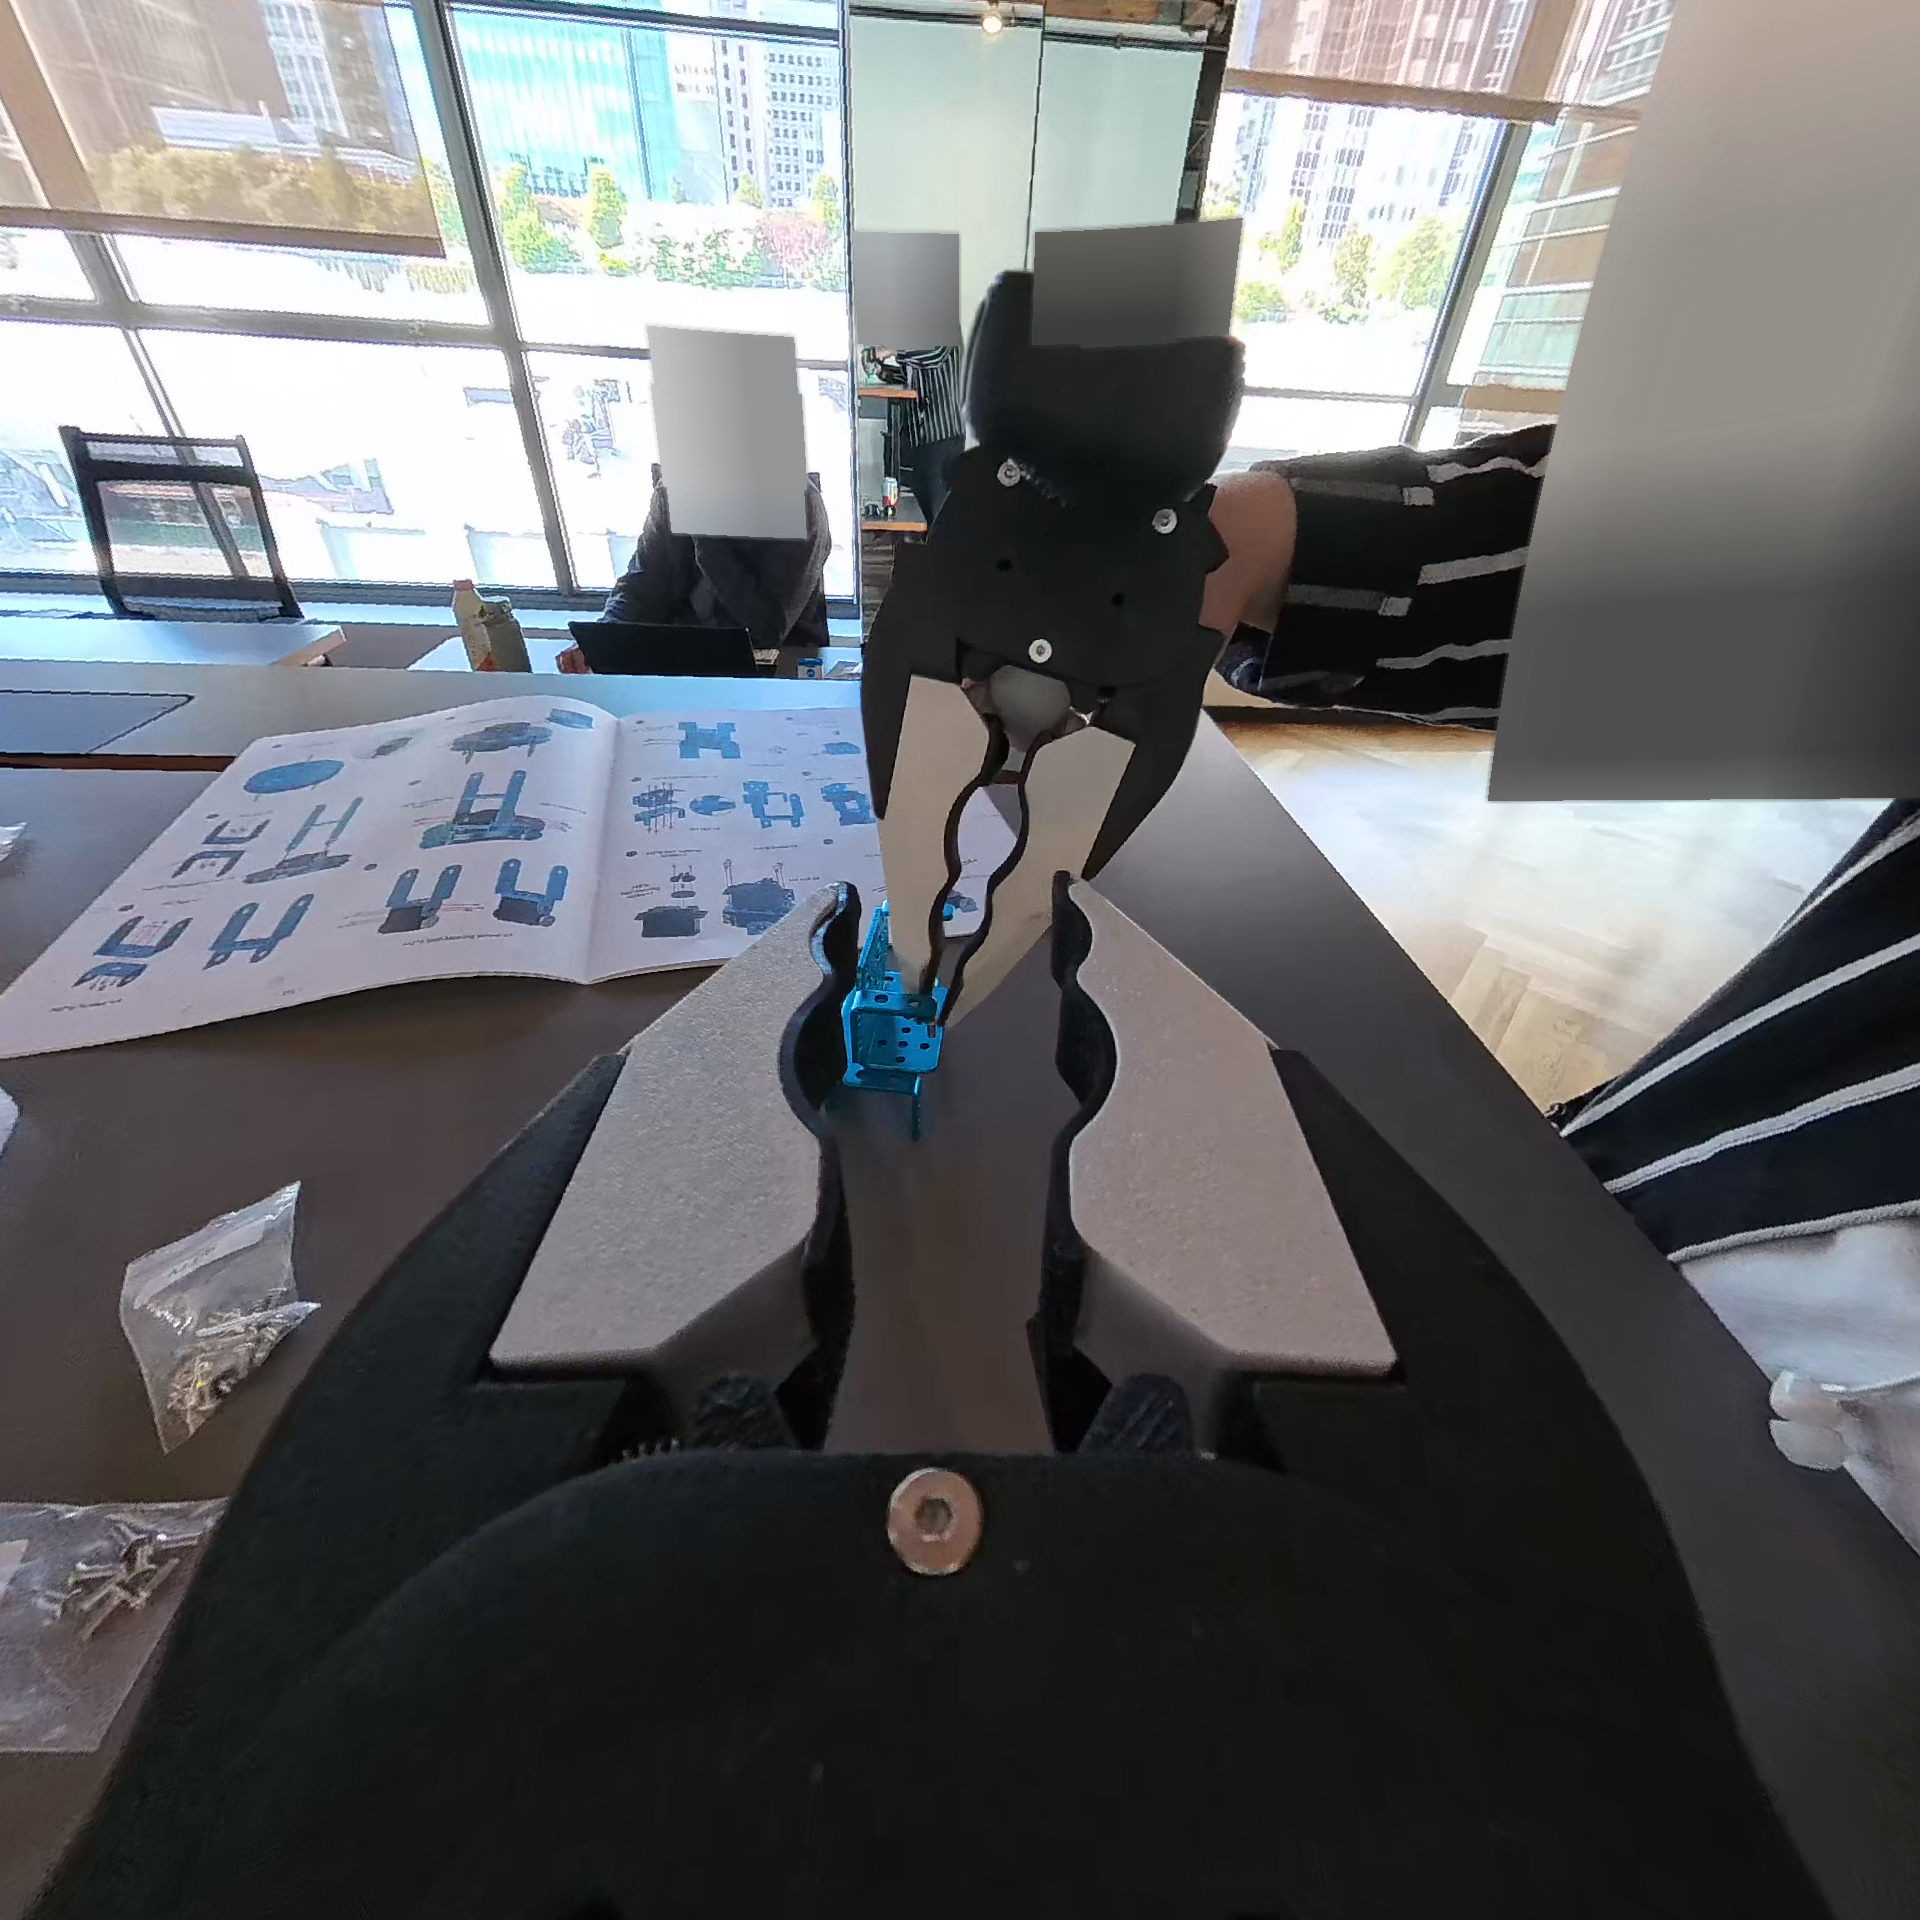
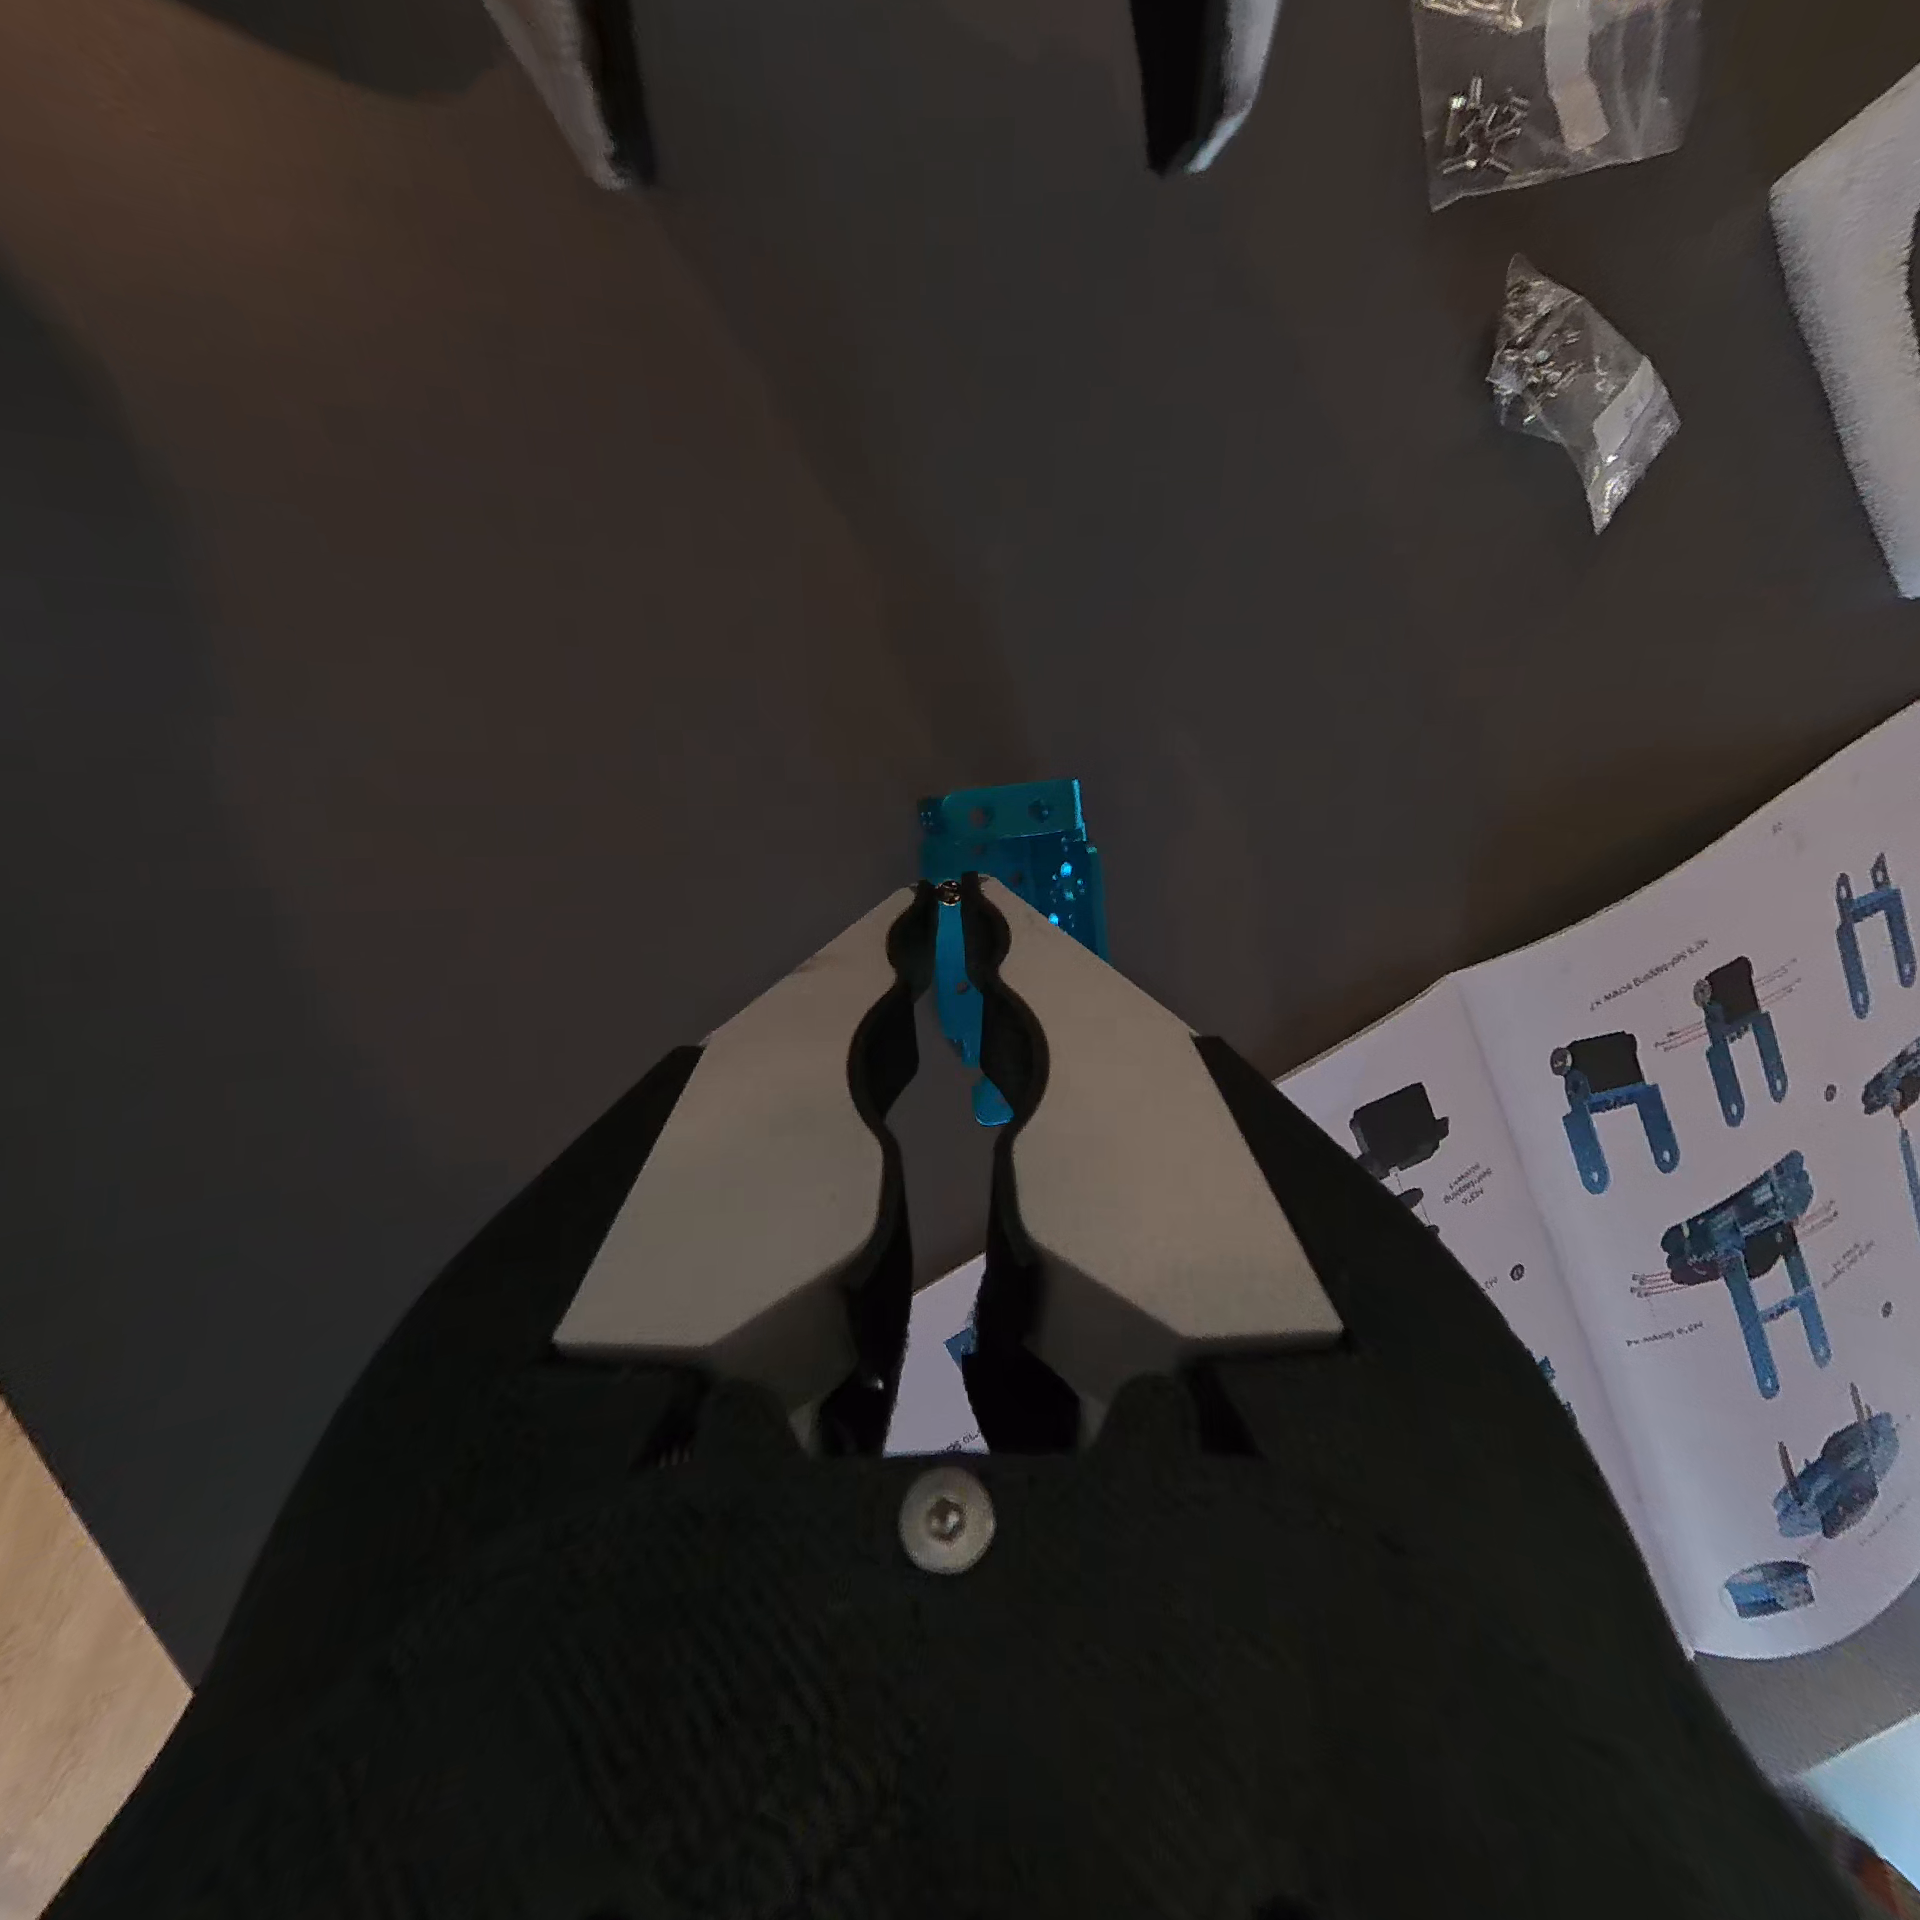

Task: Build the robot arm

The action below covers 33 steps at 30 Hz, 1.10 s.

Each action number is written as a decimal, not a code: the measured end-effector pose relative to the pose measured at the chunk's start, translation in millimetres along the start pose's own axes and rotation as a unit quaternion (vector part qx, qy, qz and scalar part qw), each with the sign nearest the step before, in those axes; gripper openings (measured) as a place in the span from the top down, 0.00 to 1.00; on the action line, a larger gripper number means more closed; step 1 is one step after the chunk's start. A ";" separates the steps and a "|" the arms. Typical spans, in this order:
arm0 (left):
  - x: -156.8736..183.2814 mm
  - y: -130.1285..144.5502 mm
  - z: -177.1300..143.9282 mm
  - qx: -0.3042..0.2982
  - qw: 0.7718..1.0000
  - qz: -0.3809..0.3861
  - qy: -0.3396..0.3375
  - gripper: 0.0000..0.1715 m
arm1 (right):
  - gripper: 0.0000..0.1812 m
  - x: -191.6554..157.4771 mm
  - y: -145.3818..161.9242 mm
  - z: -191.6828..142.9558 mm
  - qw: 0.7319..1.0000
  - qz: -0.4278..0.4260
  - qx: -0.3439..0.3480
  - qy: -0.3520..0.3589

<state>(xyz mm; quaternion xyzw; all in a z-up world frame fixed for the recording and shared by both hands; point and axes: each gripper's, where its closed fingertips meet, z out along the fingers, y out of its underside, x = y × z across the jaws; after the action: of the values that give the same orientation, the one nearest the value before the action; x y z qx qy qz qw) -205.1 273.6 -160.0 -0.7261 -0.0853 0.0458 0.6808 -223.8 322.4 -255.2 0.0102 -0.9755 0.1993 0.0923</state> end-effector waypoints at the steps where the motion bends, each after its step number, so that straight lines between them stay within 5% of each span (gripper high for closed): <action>1: 0.2 0.1 0.0 -0.001 1.000 0.000 0.000 0.79 | 0.97 0.6 0.6 0.8 1.000 0.000 -0.001 0.000; 33: 2.3 1.3 -0.1 -0.006 1.000 0.002 0.006 0.80 | 0.97 0.9 3.0 6.1 1.000 0.008 0.001 -0.011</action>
<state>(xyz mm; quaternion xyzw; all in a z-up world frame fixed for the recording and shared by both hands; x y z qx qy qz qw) -202.8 273.9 -161.1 -0.7305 -0.0799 0.0429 0.6768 -225.9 322.8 -261.7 0.0043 -0.9763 0.2009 0.0803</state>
